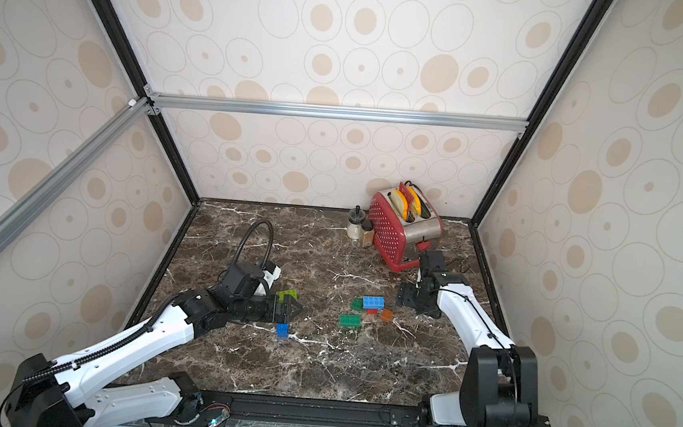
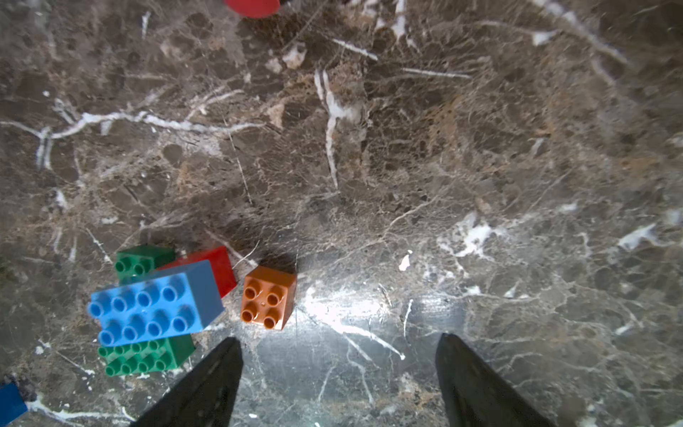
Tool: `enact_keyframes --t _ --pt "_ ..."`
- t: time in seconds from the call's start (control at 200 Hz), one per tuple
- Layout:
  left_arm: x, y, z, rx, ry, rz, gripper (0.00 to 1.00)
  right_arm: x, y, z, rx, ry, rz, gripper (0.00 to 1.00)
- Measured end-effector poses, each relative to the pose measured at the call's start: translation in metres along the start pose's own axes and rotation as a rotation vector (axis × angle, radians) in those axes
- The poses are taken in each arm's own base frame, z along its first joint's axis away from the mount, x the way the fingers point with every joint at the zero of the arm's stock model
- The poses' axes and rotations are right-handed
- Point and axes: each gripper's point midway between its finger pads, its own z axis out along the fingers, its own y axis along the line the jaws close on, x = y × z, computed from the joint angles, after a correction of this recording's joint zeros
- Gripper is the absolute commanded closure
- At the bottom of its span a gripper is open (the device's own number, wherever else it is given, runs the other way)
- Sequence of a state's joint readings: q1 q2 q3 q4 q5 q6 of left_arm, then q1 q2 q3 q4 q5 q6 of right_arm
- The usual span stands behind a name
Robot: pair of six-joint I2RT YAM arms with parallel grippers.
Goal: Assemble the letter f with lego
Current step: Pick up the lego brick from the center of the board.
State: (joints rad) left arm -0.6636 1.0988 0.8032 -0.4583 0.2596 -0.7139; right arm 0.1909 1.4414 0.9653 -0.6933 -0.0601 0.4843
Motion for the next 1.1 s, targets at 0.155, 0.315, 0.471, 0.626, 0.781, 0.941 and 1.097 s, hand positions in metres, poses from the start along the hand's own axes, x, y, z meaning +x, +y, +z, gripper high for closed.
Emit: enact_keyframes --t 0.155,0.315,0.471,0.626,0.781,0.941,1.097 --pt "-0.002 -0.004 0.001 0.007 0.011 0.001 0.01 0.004 0.0 0.027 -0.001 0.061 0.006 0.14" --pt "-0.009 -0.016 -0.001 0.038 0.022 0.021 0.01 0.007 0.001 0.042 -0.009 0.079 0.012 0.14" --pt "-0.008 -0.021 -0.004 0.054 0.038 0.039 0.01 0.003 0.002 0.051 -0.017 0.074 0.012 0.14" --pt "-0.005 -0.02 0.001 0.052 0.059 0.04 0.01 0.002 0.002 0.061 -0.016 0.084 0.013 0.14" --pt "-0.004 -0.019 0.002 0.048 0.064 0.04 0.01 -0.005 0.005 0.063 -0.024 0.067 0.012 0.15" --pt "-0.004 -0.018 0.003 0.045 0.067 0.04 0.01 -0.005 0.005 0.064 -0.029 0.056 0.011 0.16" --pt "-0.004 -0.018 0.003 0.043 0.066 0.04 0.01 0.005 0.005 0.061 -0.028 0.039 -0.004 0.15"
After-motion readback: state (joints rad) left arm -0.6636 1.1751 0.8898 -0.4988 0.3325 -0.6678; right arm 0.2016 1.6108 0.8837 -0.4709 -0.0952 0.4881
